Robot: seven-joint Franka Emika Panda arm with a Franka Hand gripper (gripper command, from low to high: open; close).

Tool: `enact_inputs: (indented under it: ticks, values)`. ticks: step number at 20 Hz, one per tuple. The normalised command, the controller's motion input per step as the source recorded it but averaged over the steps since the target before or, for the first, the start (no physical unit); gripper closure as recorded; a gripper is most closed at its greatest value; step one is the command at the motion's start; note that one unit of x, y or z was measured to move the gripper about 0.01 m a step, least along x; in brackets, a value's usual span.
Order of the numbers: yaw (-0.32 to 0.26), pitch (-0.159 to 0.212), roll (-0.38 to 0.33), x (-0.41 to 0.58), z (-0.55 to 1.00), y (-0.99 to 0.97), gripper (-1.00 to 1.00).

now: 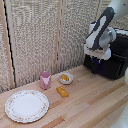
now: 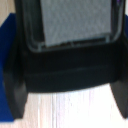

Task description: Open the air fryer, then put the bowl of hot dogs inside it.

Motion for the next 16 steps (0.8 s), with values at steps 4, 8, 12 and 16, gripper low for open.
enact_inputs:
  ticks: [4, 8, 12, 16]
  values:
    - [0.0, 0.092, 0.187, 0.0, 0.45, 0.76, 1.0]
    - [0.0, 0.108, 0.18, 0.035, 0.42, 0.75, 1.0]
    - [-0.005, 0.129, 0.081, 0.101, 0.09, 0.85, 1.0]
    - [-0.008, 0.101, 0.065, 0.134, -0.1, 0.68, 1.0]
